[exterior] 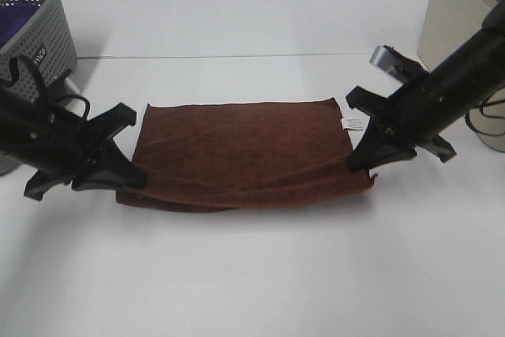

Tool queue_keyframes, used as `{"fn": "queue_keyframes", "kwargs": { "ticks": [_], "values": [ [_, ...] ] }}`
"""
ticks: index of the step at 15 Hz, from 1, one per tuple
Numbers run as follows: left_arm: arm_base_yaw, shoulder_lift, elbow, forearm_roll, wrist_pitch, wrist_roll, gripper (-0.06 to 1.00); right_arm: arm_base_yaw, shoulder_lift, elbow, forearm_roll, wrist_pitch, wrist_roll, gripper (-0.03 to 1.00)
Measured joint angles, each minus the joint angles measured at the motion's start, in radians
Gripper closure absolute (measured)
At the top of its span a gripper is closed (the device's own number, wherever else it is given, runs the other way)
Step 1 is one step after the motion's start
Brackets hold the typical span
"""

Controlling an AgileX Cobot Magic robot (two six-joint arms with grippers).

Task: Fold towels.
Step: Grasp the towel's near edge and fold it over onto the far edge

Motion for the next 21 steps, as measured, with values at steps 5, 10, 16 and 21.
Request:
{"fn": "queue_keyframes", "kwargs": {
  "ticks": [5,10,16,21],
  "values": [
    [0.000,0.060,-0.284,0.129,-0.035,-0.092,0.94,0.000,0.123,-0.346,-0.021,0.038,0.031,0.97],
    [0.000,0.231,-0.533,0.221,-0.049,-0.118,0.94,0.000,0.305,-0.633,-0.093,0.049,0.120,0.97],
    [0.000,0.367,-0.579,0.252,-0.093,-0.132,0.94,0.000,0.457,-0.699,-0.120,0.026,0.138,0.97],
    [0.000,0.390,-0.582,0.248,-0.071,-0.108,0.43,0.000,0.464,-0.701,-0.077,0.069,0.138,0.47]
  ]
}}
